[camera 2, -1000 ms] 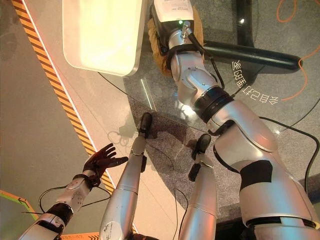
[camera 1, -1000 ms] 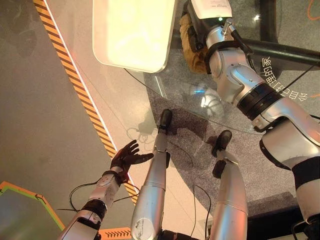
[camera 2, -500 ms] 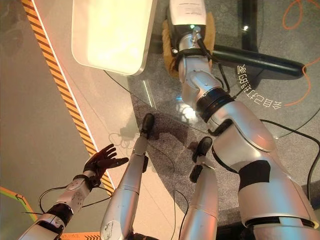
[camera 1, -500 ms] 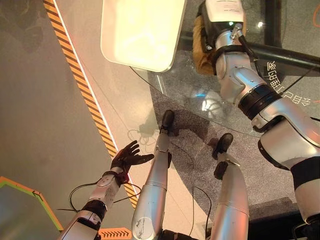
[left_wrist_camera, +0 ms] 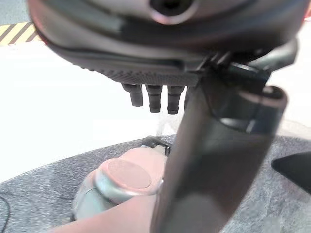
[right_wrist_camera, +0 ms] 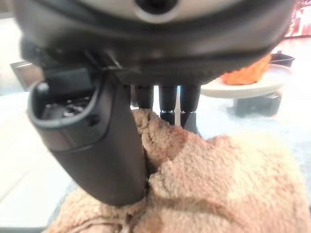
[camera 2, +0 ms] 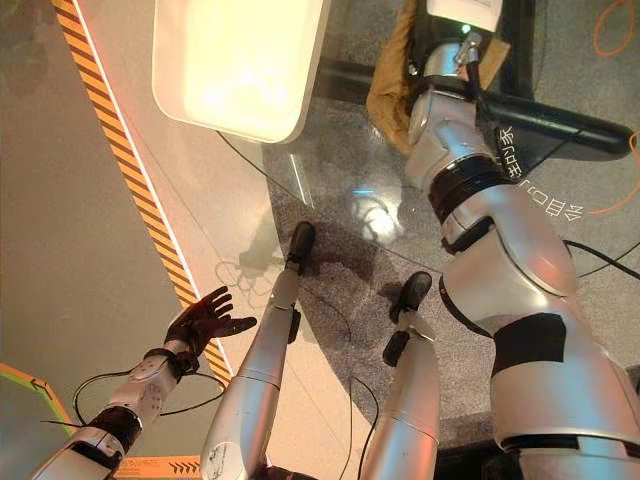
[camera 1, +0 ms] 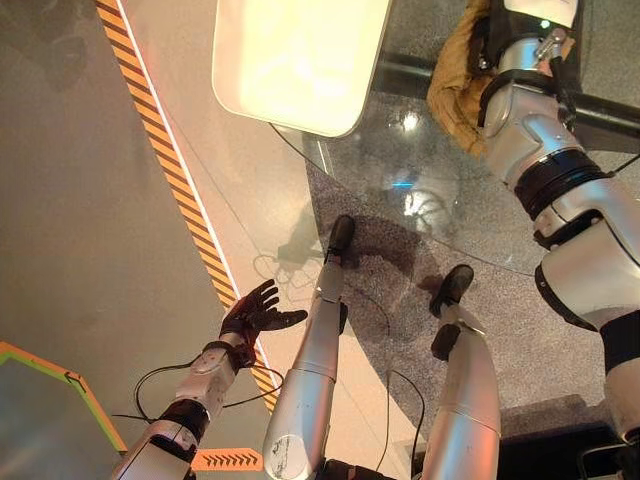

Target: Wipe the table with a cloth and put it in the basket.

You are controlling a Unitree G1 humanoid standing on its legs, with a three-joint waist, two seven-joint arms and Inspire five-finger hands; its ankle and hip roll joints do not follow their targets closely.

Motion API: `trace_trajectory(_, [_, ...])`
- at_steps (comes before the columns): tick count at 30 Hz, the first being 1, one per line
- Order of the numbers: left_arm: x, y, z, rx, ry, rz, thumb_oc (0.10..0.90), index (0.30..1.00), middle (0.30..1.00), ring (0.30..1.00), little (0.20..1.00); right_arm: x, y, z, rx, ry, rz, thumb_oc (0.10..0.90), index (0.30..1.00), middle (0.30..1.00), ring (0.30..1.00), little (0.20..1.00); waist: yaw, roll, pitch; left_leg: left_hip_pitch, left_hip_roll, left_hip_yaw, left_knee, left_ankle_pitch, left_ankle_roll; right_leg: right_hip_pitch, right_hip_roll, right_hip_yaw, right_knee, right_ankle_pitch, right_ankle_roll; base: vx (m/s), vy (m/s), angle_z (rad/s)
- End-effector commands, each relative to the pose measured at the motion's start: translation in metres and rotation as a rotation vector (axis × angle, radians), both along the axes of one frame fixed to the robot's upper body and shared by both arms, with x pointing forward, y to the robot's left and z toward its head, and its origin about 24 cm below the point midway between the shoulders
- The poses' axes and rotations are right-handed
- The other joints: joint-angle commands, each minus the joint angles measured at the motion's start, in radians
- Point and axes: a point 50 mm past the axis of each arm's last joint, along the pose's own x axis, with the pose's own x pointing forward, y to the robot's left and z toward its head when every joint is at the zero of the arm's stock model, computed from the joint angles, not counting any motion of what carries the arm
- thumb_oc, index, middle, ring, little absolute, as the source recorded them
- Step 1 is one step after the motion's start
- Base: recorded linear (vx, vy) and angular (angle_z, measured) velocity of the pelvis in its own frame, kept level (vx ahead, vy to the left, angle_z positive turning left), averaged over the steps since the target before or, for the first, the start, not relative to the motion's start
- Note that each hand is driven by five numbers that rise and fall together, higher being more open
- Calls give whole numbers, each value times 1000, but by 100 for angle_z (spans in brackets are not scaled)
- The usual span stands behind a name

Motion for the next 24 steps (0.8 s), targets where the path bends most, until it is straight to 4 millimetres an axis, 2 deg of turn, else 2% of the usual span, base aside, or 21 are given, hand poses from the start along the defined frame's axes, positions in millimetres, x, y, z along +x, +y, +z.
trace_trajectory(1, [-22, 32, -13, 19, 77, 80, 800, 900, 900, 900, 900, -54, -122, 40, 28, -167, -492, 100, 300, 300, 300, 200, -44, -18, -9, 21, -110, 83, 45, -101, 133, 48, 99, -54, -156, 78, -34, 0, 0, 0])
trace_trajectory(12, [-22, 47, -9, 9, 79, 121, 800, 900, 900, 900, 900, -77, -167, 27, 135, -172, -642, 100, 300, 300, 300, 200, -76, -31, -9, 22, -98, 91, 41, -106, 135, 48, 109, -38, -165, 79, -34, -1, 3, -2])
trace_trajectory(17, [-20, 53, -5, 14, 80, 135, 800, 900, 900, 900, 900, -84, -178, 22, 168, -181, -666, 100, 300, 300, 300, 200, -85, -40, -9, 22, -95, 94, 42, -109, 136, 52, 112, -36, -171, 84, -33, -5, -9, -2])
trace_trajectory(24, [-18, 57, -3, 15, 75, 143, 800, 900, 900, 900, 900, -86, -181, 23, 198, -195, -661, 100, 300, 300, 300, 200, -91, -47, -9, 20, -92, 94, 42, -110, 135, 51, 115, -32, -175, 87, -32, -12, -13, -7])
